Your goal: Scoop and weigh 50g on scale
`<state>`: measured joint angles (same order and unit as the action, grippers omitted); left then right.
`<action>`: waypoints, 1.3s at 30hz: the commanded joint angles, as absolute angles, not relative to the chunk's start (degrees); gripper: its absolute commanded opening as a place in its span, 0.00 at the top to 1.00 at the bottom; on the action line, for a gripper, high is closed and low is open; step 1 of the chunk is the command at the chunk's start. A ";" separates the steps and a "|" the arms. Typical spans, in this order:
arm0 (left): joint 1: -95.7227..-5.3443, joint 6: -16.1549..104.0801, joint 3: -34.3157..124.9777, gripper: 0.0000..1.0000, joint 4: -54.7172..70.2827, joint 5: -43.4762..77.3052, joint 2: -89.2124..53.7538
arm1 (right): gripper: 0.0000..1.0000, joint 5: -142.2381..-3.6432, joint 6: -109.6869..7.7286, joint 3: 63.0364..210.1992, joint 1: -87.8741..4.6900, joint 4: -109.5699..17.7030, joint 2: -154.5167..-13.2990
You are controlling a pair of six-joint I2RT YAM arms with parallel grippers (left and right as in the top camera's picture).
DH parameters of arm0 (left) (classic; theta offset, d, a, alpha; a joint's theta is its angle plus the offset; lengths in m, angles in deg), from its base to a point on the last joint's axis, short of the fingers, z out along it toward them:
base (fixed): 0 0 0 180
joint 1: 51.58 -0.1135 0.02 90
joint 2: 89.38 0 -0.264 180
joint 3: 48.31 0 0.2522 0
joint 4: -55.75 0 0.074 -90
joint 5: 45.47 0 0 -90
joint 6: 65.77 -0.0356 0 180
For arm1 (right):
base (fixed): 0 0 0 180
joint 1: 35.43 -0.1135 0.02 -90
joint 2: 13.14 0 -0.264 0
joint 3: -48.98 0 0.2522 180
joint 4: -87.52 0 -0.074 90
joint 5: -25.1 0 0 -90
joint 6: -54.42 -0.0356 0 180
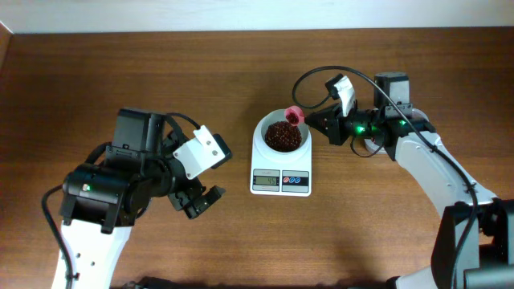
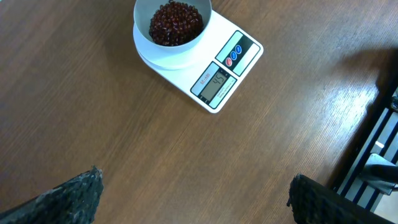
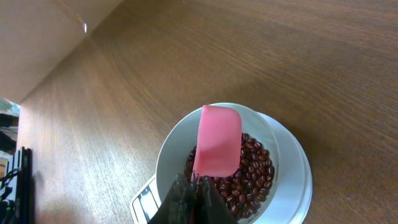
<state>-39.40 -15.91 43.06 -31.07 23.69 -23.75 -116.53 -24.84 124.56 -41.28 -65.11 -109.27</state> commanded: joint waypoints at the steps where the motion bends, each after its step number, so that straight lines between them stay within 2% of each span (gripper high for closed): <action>1: -39.75 -17.03 42.62 0.01 -30.98 22.88 -23.97 | 0.96 -116.77 -24.73 125.04 -41.58 -65.22 -109.62; 7: -39.75 -17.03 42.62 0.01 -30.98 22.88 -23.97 | 0.96 -116.97 -25.80 125.04 -41.58 -64.61 -109.62; 10: -39.75 -17.03 42.62 0.01 -30.98 22.88 -23.97 | 0.96 -127.73 -23.22 125.07 -41.36 -65.62 -109.62; 11: -39.75 -17.03 42.62 0.01 -30.98 22.88 -23.97 | 0.96 -123.99 -20.23 125.04 -41.38 -65.97 -109.62; 12: -39.75 -17.03 42.62 0.01 -30.98 22.88 -23.97 | 0.96 -112.18 -22.52 125.04 -41.78 -65.72 -109.62; 13: -39.75 -17.03 42.62 0.01 -30.98 22.88 -23.97 | 0.96 -108.60 -24.69 125.04 -42.43 -65.46 -109.62; 20: -39.75 -17.03 42.62 0.02 -30.98 22.88 -23.97 | 0.96 -114.39 -23.83 125.07 -42.91 -66.12 -109.62; 39: -39.75 -17.03 42.62 0.01 -30.98 22.88 -23.97 | 0.96 -116.45 -24.05 125.07 -42.91 -65.53 -109.60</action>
<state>-39.40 -15.91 43.06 -31.07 23.69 -23.75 -113.41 -23.81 124.56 -42.41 -65.46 -109.29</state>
